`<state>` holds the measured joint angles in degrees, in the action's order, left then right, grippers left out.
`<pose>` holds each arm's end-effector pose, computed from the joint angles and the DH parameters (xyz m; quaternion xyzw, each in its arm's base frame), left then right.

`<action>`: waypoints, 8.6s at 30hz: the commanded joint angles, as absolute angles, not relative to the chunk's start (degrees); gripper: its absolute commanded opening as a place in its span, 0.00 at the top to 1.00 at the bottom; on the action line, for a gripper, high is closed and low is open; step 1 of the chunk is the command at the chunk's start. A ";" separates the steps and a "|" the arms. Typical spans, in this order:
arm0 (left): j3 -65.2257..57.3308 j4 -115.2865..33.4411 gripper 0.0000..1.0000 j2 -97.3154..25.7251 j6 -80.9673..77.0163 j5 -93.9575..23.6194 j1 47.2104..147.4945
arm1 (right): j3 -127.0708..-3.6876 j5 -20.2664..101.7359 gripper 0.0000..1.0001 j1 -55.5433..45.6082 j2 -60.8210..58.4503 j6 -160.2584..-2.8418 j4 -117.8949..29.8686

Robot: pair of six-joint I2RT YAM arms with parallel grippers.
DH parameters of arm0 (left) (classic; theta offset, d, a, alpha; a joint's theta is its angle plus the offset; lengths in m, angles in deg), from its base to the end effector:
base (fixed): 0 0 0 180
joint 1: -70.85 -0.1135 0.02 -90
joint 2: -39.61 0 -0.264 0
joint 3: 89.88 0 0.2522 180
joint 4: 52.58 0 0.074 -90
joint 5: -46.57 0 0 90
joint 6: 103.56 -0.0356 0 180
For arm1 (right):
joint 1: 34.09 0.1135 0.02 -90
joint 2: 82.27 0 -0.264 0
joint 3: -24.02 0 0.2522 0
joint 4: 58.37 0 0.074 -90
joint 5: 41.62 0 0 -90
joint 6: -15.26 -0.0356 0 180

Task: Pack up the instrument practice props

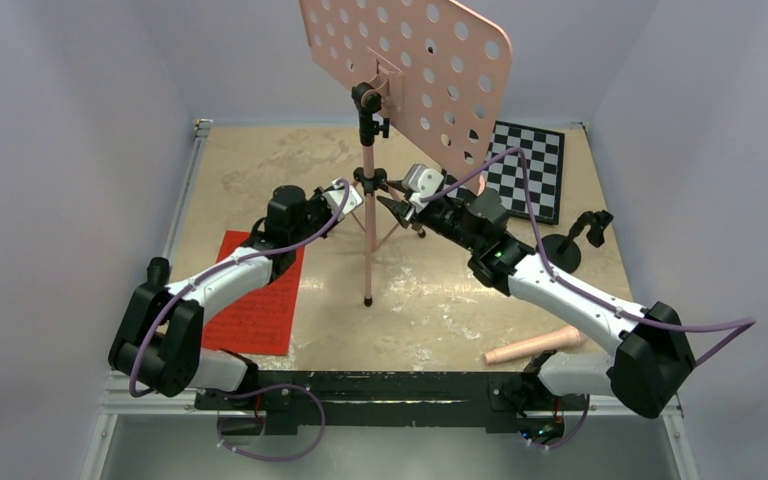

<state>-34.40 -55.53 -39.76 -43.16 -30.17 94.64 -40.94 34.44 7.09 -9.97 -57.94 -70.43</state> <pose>0.2743 -0.1298 0.2320 0.4261 0.7017 -0.0665 0.5671 0.2187 0.2027 0.3417 -0.4040 0.5449 0.2345 0.6964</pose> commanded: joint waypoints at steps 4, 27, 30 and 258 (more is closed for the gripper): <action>-37.61 -36.89 1.00 -43.90 -45.24 -31.09 94.23 | -43.16 28.74 0.67 6.99 -9.93 -49.89 -72.91; -38.59 -37.00 1.00 -43.58 -45.28 -30.69 94.27 | -35.03 15.95 0.99 6.05 -8.80 14.48 -65.53; -38.98 -37.54 1.00 -43.80 -45.41 -30.69 94.28 | -35.22 13.60 0.82 4.43 -10.71 17.51 -57.17; -32.14 -30.82 1.00 -51.90 -49.20 -35.26 100.73 | -38.17 13.44 1.00 -7.21 -1.67 -26.45 -78.10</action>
<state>-28.87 -50.98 -44.57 -46.07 -37.15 99.15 -41.91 11.16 -6.00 -3.29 -47.18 -80.07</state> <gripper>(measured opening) 0.219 0.294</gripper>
